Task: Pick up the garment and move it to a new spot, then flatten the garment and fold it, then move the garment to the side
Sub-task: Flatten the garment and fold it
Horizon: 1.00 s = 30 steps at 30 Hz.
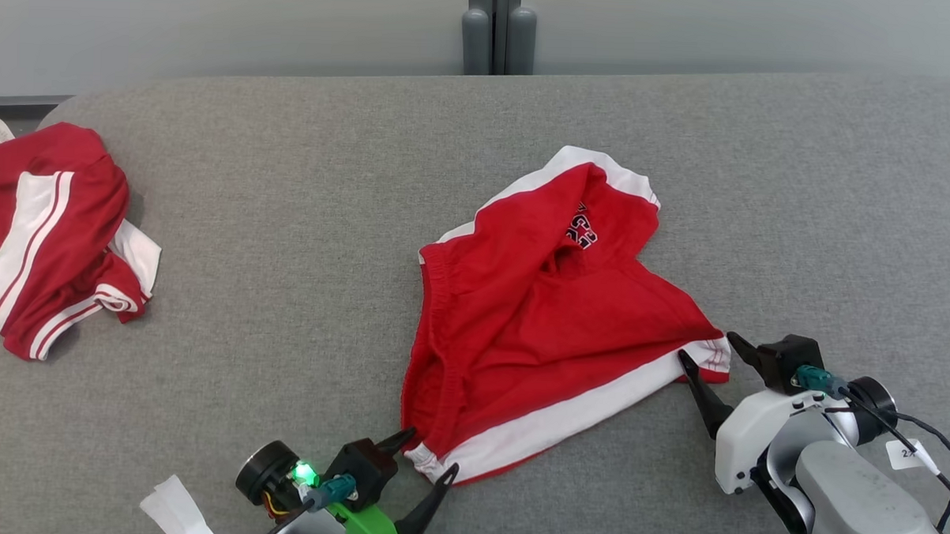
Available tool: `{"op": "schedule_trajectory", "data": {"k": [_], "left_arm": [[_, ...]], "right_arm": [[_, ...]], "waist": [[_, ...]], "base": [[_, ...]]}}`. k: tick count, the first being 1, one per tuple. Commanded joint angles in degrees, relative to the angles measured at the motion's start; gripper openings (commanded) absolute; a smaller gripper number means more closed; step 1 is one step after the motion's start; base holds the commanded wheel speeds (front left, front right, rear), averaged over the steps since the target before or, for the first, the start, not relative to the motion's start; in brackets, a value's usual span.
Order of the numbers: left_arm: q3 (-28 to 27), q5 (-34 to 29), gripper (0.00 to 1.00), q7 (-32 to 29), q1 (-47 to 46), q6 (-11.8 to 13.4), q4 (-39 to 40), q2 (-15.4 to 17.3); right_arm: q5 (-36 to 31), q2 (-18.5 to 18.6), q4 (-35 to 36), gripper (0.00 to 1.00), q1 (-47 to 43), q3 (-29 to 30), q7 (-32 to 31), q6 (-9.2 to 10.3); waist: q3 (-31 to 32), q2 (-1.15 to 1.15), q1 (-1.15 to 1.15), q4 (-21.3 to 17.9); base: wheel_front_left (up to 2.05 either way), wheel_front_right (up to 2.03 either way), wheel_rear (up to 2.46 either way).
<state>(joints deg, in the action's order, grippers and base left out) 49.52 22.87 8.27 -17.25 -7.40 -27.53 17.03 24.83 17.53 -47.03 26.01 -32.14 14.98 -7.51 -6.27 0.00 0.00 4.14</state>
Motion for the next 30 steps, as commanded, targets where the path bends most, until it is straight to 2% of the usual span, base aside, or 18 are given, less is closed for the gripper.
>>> {"op": "schedule_trajectory", "data": {"k": [1, 2, 3, 5, 6, 13, 21, 26, 30], "left_arm": [[0.2, 1.3, 1.00, 0.3, -1.2, -0.1, -0.3, -0.4], [0.3, 2.3, 0.92, 0.4, -1.3, -0.1, -0.6, -0.8], [0.6, 3.1, 0.50, 0.3, -1.5, -0.1, -1.0, -1.0], [1.1, 4.2, 0.16, 0.7, -2.2, -0.1, -1.8, -1.0], [0.9, 5.4, 0.00, 1.0, -2.2, -0.1, -2.2, -1.5], [-0.2, 9.4, 0.00, 3.9, -2.0, -0.1, -3.1, -2.3], [-7.0, 14.2, 0.00, 6.1, -2.8, 0.6, 4.3, -0.4], [-12.1, 17.5, 0.00, 6.0, -5.9, 1.3, 9.7, 1.0], [-15.1, 19.3, 0.00, 3.8, -12.0, 1.2, 11.4, 1.8]], "right_arm": [[1.2, 0.5, -0.7, 1.00, 1.0, -1.0, 0.2, 0.04], [2.4, 0.6, -1.4, 0.74, 1.3, -1.7, 0.2, 0.04], [2.9, 0.7, -1.8, 0.44, 1.5, -2.6, 0.2, 0.04], [4.6, 1.2, -1.9, 0.00, 2.4, -4.2, 0.2, 0.04], [5.6, 1.4, -1.7, 0.00, 2.6, -4.7, 0.2, 0.04], [8.0, 3.3, 4.0, 0.00, 0.7, -5.6, 0.2, 0.04], [8.1, 5.2, 15.3, 0.00, -2.1, -2.2, 0.2, 0.03], [11.4, 5.2, 19.8, 0.00, -0.1, -0.5, 0.2, 0.04], [14.9, 6.0, 21.1, 0.00, 4.5, -0.9, 0.0, 0.04]], "waist": [[-0.3, 0.00, 0.00, 0.4], [-0.4, 0.00, 0.00, 0.6], [-0.6, 0.00, 0.00, 0.7], [-0.8, 0.00, 0.00, 0.9], [-0.8, 0.00, 0.00, 1.0], [-0.4, 0.00, 0.00, 0.8], [0.9, 0.00, 0.00, 0.0], [0.7, 0.00, 0.00, -0.5], [-1.2, 0.00, 0.00, -0.6]], "base": [[0.00, 0.00, 0.00], [0.00, 0.00, 0.00], [0.00, 0.00, 0.00], [0.00, 0.00, 0.00], [0.00, 0.00, 0.00], [0.00, 0.00, 0.00], [0.00, 0.00, 0.00], [0.00, 0.00, 0.00], [0.00, 0.00, 0.00]]}}
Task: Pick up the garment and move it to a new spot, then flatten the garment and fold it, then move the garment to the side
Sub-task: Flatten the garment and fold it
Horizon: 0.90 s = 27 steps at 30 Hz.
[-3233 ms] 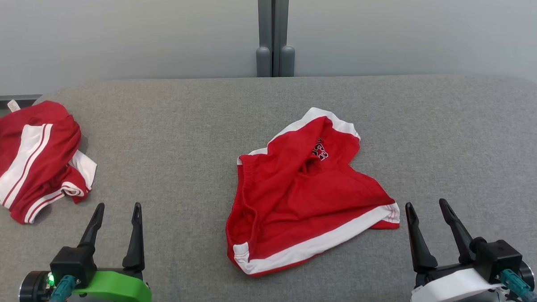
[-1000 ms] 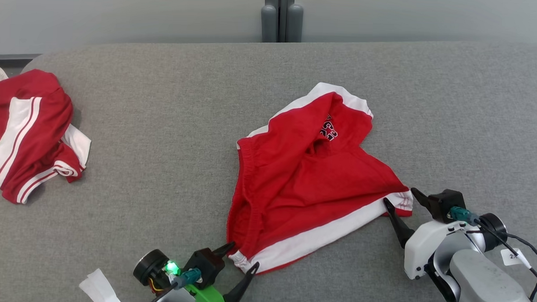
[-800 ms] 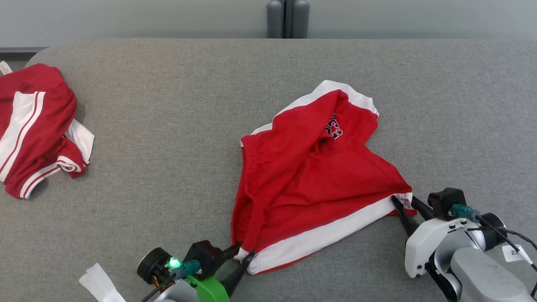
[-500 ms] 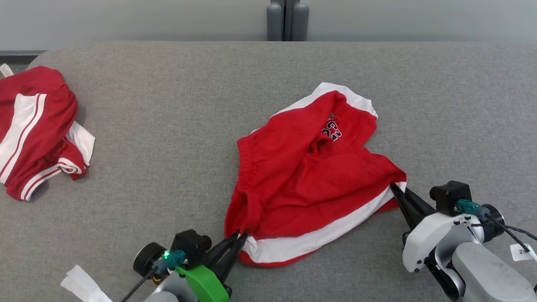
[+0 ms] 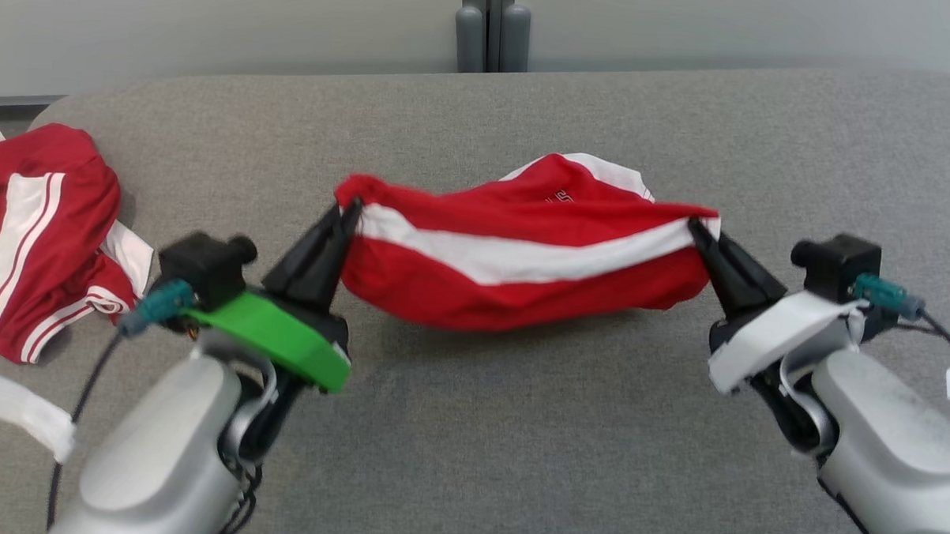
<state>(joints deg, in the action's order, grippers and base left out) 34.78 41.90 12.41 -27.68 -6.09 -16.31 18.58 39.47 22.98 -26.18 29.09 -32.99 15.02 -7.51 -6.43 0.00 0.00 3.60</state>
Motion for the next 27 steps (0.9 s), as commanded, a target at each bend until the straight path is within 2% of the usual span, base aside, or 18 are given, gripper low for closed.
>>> {"op": "schedule_trajectory", "data": {"k": [1, 7, 9, 10, 14, 20, 24, 27], "left_arm": [[-1.0, 0.4, 0.00, -0.8, -3.6, -0.3, 0.0, 0.6], [-5.8, 5.3, 0.00, -5.1, -19.4, -0.9, -4.1, 0.4], [-7.9, 7.5, 0.00, -6.3, -26.2, -1.0, -6.7, -0.2], [-9.6, 9.1, 0.00, -6.9, -32.4, -1.1, -9.9, -0.7], [-11.5, 10.1, 0.00, -6.5, -44.8, -1.3, -15.8, -1.0], [-9.9, 9.9, 0.00, -4.7, -58.6, -1.4, -21.2, -2.0], [-7.6, 11.4, 0.00, -2.9, -62.2, -1.4, -22.5, -2.6], [-5.3, 12.9, 0.00, -1.8, -61.0, -1.4, -22.7, -1.9]], "right_arm": [[0.7, 0.7, 0.3, 0.00, 2.9, -0.3, -0.2, 0.03], [7.4, -1.3, -1.7, 0.00, 17.2, -0.3, -2.7, 0.03], [10.0, -2.2, -4.0, 0.00, 23.8, -0.1, -4.4, 0.03], [11.3, -2.8, -6.4, 0.00, 30.5, 0.1, -5.3, 0.03], [12.8, -4.4, -11.9, 0.00, 43.1, 1.1, -6.4, 0.03], [11.9, -5.3, -18.6, 0.00, 58.5, 0.9, -5.6, 0.04], [12.1, -5.9, -21.8, 0.00, 62.9, -0.4, -4.9, 0.03], [13.4, -6.2, -22.8, 0.00, 62.3, -1.9, -4.4, 0.02]], "waist": [[-1.6, 0.00, 0.00, -0.1], [-7.9, 0.00, 0.00, -2.3], [-10.3, 0.00, 0.00, -3.2], [-12.3, 0.00, 0.00, -4.0], [-16.4, 0.00, 0.00, -5.4], [-19.7, 0.00, 0.00, -6.0], [-20.5, 0.00, 0.00, -5.5], [-20.7, 0.00, 0.00, -5.6]], "base": [[0.00, 0.00, 0.00], [0.00, 0.00, 0.00], [0.00, 0.00, 0.00], [0.00, 0.00, 0.00], [0.00, 0.00, 0.00], [0.00, 0.00, 0.00], [0.00, 0.00, 0.00], [0.00, 0.00, 0.00]]}}
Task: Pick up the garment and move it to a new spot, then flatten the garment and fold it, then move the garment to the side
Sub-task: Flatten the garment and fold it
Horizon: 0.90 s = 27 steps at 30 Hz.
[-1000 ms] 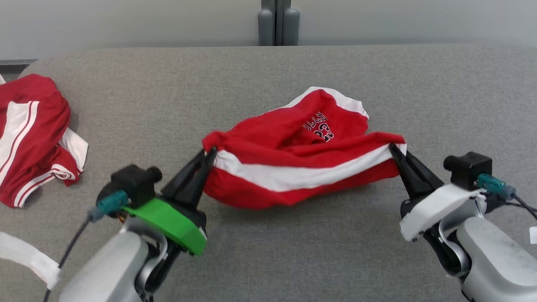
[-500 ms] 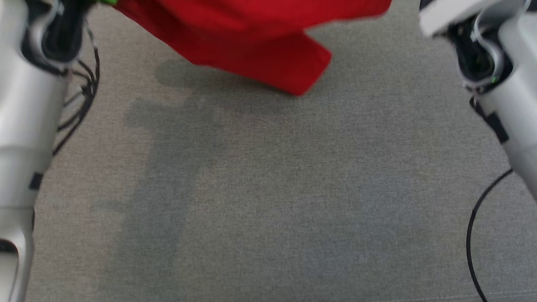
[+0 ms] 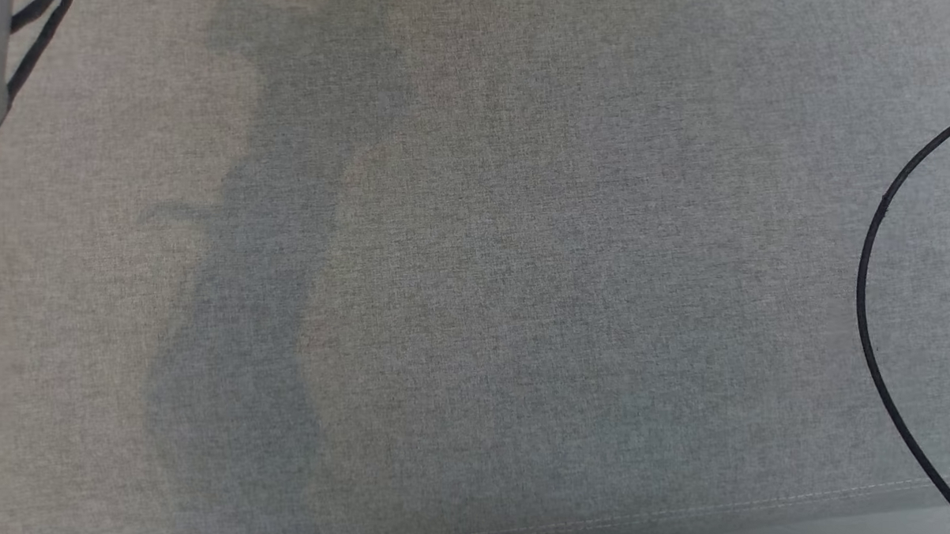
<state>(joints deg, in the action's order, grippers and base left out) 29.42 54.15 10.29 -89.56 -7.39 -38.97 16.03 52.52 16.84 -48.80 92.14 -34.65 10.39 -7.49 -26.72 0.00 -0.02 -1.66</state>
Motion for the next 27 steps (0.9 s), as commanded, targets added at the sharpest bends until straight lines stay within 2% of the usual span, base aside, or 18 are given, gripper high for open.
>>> {"op": "schedule_trajectory", "data": {"k": [1, 6, 12, 18, 23, 27], "left_arm": [[1.0, 1.4, 0.00, 0.7, 2.3, -0.1, -0.1, 0.8], [5.0, 4.2, 0.00, 2.9, 10.7, -0.1, 1.1, 2.2], [8.0, 5.2, 0.00, 4.8, 26.5, -0.1, 6.2, 4.4], [4.2, 0.3, 0.00, 4.9, 43.9, -0.1, 13.7, 3.4], [0.6, -4.8, 0.00, 4.9, 57.9, 1.3, 19.6, 1.8], [0.9, -7.7, 0.00, 4.9, 67.7, 1.2, 22.9, 1.0]], "right_arm": [[1.0, 0.1, -0.6, 0.00, -1.7, -0.8, 0.2, 0.00], [4.0, 1.5, 1.3, 0.00, -9.1, -4.9, 1.1, 0.00], [8.8, 5.4, 7.6, 0.00, -23.2, -8.9, 3.4, 0.00], [11.8, 10.0, 13.6, 0.00, -37.2, -11.9, 4.3, 0.00], [12.7, 12.9, 18.3, 0.00, -47.5, -12.5, 4.6, 0.01], [13.7, 13.9, 21.4, 0.00, -56.0, -11.6, 4.8, 0.00]], "waist": [[-0.3, 0.00, 0.02, -0.3], [0.7, 0.00, 0.02, -0.4], [3.8, 0.00, 0.02, -0.9], [8.0, 0.00, 0.02, -0.4], [11.4, 0.00, 0.02, -0.2], [13.9, 0.00, 0.02, 0.1]], "base": [[0.00, 0.00, 0.00], [0.00, 0.00, 0.00], [0.00, 0.00, 0.00], [0.00, 0.00, 0.00], [0.00, 0.00, 0.00], [0.00, 0.00, 0.00]]}}
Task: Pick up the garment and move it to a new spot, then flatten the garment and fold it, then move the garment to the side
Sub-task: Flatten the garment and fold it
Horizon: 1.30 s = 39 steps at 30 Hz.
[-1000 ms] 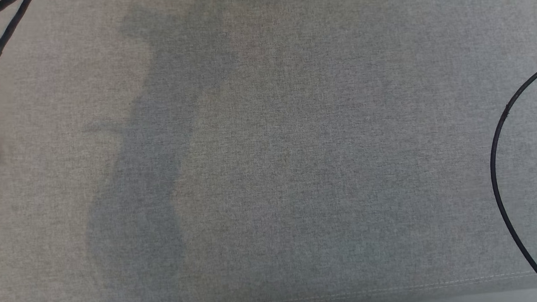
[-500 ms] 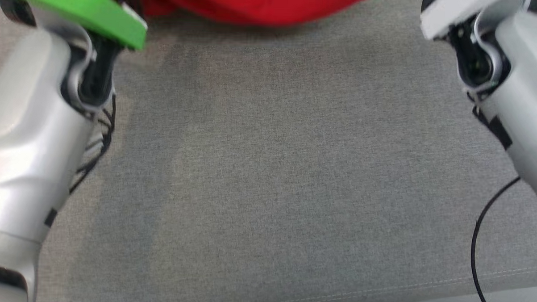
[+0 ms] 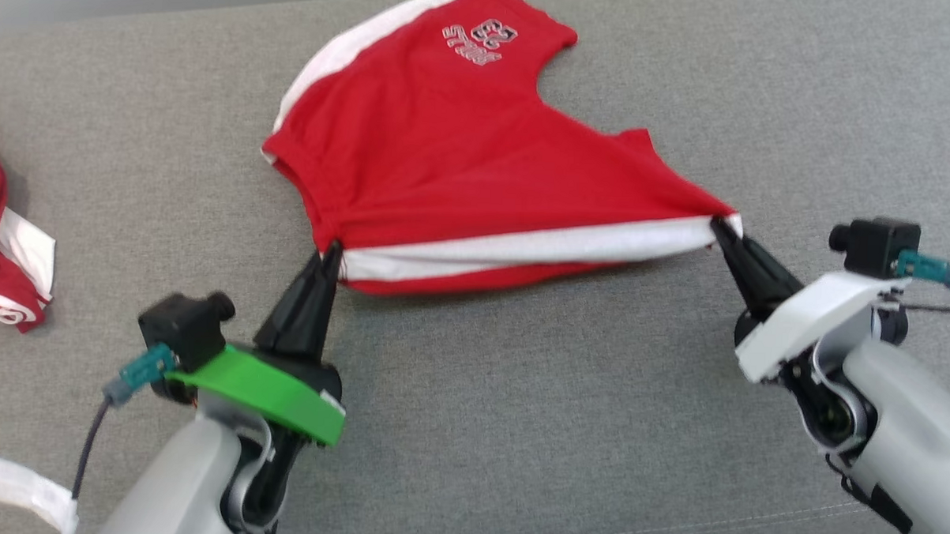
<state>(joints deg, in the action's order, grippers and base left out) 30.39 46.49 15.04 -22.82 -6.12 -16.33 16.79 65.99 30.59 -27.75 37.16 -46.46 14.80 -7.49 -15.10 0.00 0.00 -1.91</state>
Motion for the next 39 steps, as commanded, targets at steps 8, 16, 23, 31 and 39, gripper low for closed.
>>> {"op": "schedule_trajectory", "data": {"k": [8, 16, 23, 31, 39], "left_arm": [[0.9, -1.5, 0.00, 0.2, 12.8, 0.4, 1.8, -0.4], [2.0, -1.8, 0.00, 0.2, 16.8, 0.1, 2.9, -0.5], [1.0, -1.6, 0.00, 0.2, 14.6, -0.2, 3.3, -1.4], [0.5, -1.6, 0.00, 0.2, 8.1, -0.9, 3.4, -3.3], [-0.1, 1.8, 0.00, 0.2, -5.4, -1.3, -2.5, -8.0]], "right_arm": [[1.5, 0.1, 5.6, 0.00, -17.2, 5.1, 0.4, 0.00], [-1.1, -0.3, 10.6, 0.00, -28.0, 10.8, 0.0, 0.00], [-5.2, -1.3, 13.7, 0.00, -27.4, 16.4, -2.3, 0.00], [-9.9, -3.1, 14.9, 0.00, -17.5, 22.3, -7.2, 0.00], [-15.5, -5.7, 6.2, 0.00, 2.3, 24.5, -14.9, -0.01]], "waist": [[5.9, 0.00, 0.00, 1.4], [6.5, 0.00, 0.00, 2.3], [6.9, 0.00, 0.00, 2.7], [3.8, 0.00, 0.00, 5.7], [-3.4, 0.00, 0.00, 12.0]], "base": [[0.00, 0.00, 0.00], [0.00, 0.00, 0.00], [0.00, 0.00, 0.00], [0.00, 0.00, 0.00], [0.00, 0.00, 0.00]]}}
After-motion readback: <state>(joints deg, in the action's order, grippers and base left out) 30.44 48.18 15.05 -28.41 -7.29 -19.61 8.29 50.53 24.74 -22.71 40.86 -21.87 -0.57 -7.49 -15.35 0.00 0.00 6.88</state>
